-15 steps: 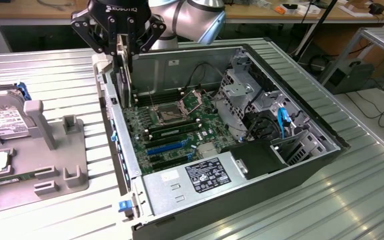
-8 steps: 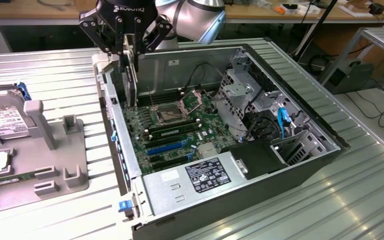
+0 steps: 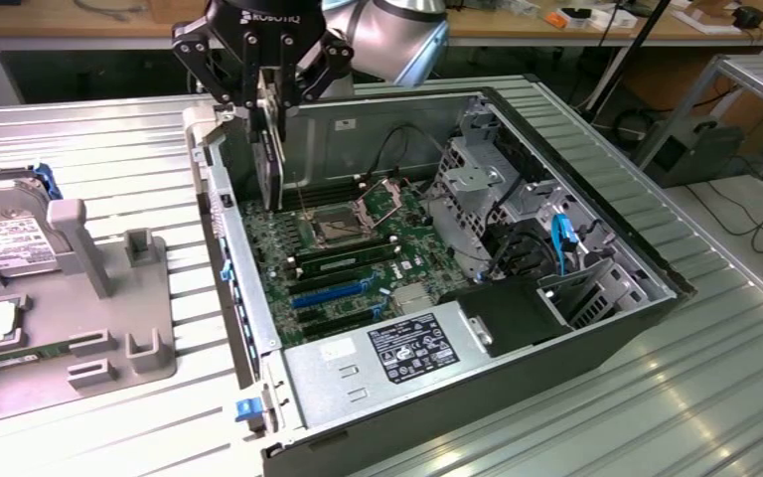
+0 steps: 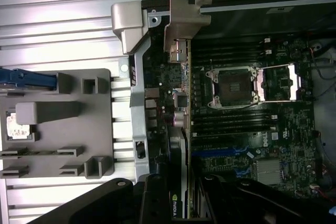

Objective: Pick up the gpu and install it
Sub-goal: 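Pick up the gpu and move the gpu toward the slot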

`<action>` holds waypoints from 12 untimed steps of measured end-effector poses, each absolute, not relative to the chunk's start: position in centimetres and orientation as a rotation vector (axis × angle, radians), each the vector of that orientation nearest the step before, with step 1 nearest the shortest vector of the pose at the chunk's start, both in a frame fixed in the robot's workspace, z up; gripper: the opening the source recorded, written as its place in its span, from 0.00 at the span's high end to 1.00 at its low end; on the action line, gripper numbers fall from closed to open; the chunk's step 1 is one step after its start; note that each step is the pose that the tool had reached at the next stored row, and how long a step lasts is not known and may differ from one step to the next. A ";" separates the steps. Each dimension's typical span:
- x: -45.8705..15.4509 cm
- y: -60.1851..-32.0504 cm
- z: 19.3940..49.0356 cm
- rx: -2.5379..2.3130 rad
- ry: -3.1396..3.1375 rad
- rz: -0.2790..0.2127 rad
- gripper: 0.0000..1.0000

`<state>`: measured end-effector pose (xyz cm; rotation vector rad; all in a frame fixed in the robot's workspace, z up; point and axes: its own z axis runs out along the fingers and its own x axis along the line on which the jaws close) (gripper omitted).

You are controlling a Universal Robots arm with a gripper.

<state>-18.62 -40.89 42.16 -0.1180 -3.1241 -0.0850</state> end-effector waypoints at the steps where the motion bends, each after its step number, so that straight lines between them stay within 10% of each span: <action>1: -18.5 -40.9 42.2 -0.118 -3.124 -0.085 0.73; 12: -17.2 -40.9 42.2 -0.118 -3.124 -0.085 0.73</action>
